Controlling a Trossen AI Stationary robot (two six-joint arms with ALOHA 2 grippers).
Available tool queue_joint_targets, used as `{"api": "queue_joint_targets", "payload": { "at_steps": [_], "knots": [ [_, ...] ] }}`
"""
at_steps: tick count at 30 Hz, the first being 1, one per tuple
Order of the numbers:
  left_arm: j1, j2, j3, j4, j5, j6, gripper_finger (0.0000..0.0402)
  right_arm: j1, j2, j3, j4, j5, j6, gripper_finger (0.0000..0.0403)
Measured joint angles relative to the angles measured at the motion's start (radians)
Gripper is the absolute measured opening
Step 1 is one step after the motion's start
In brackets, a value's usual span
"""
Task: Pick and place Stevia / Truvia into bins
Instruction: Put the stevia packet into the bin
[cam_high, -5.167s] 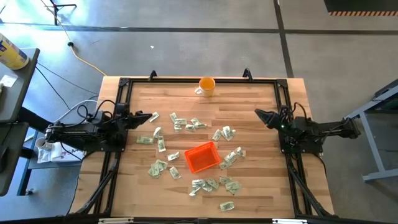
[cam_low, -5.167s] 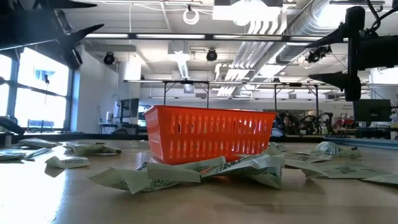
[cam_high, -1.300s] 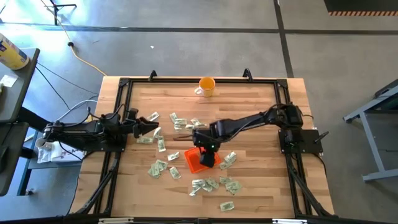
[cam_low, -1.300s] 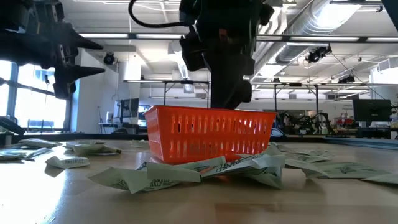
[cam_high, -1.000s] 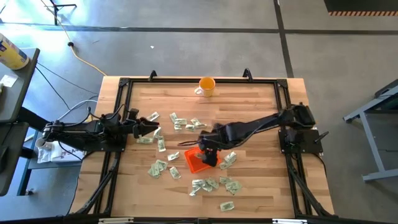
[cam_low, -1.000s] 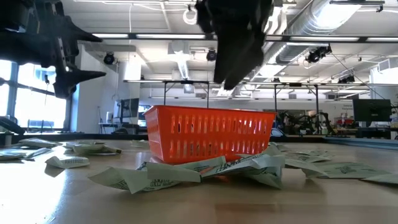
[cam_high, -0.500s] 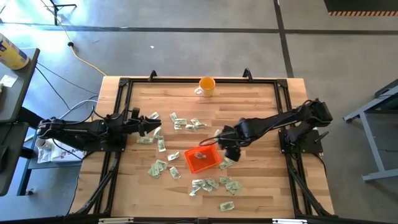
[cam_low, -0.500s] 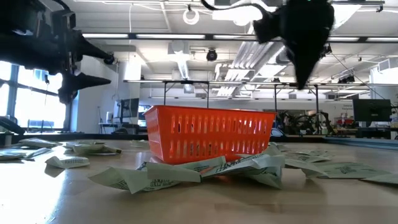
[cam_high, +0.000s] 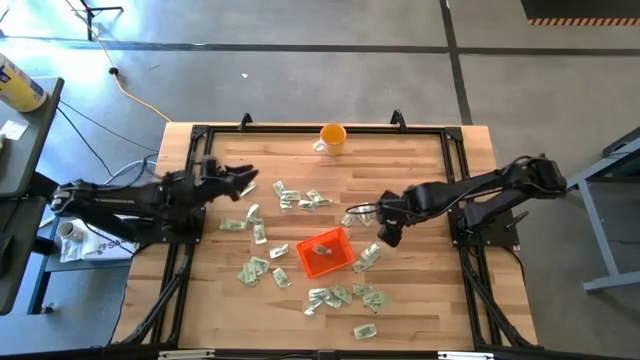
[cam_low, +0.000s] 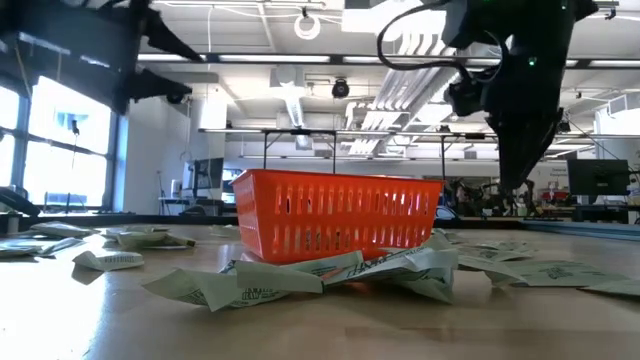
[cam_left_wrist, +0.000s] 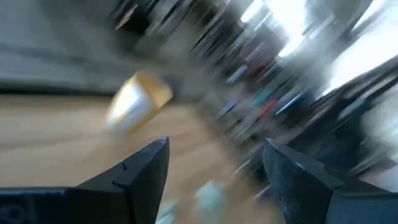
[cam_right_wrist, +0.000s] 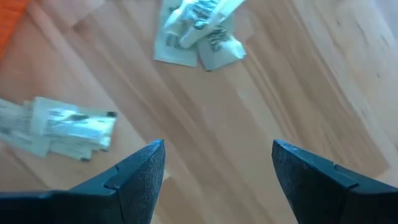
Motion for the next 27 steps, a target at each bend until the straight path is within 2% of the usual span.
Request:
{"api": "queue_joint_targets", "payload": {
  "at_steps": [3, 5, 7, 10, 13, 17, 27],
  "knots": [
    [0.025, 0.179, 0.235, -0.413, -0.008, 0.043, 0.0289, -0.03, -0.015, -0.026, 0.048, 0.017, -0.043, 0.0286],
    [0.072, 0.315, 0.367, -0.63, 0.002, 0.039, 0.0289, -0.048, -0.016, -0.032, 0.064, 0.036, -0.08, 0.0286],
    [0.138, 0.452, 0.465, -0.803, 0.061, 0.036, 0.0289, -0.066, -0.016, -0.032, 0.096, 0.055, -0.127, 0.0286],
    [0.243, 0.636, 0.539, -0.942, 0.194, 0.047, 0.0289, -0.091, -0.016, -0.032, 0.153, 0.071, -0.18, 0.0286],
    [0.338, 0.789, 0.548, -0.985, 0.279, 0.115, 0.0289, -0.112, -0.016, -0.032, 0.185, 0.072, -0.205, 0.0286],
    [0.444, 0.919, 0.548, -0.985, 0.364, 0.196, 0.0289, -0.119, -0.016, -0.032, 0.18, 0.072, -0.216, 0.0286],
    [0.529, 1.011, 0.548, -0.863, 0.371, 0.521, 0.0289, -0.117, -0.016, -0.032, 0.169, 0.055, -0.2, 0.0286]
  ]
}}
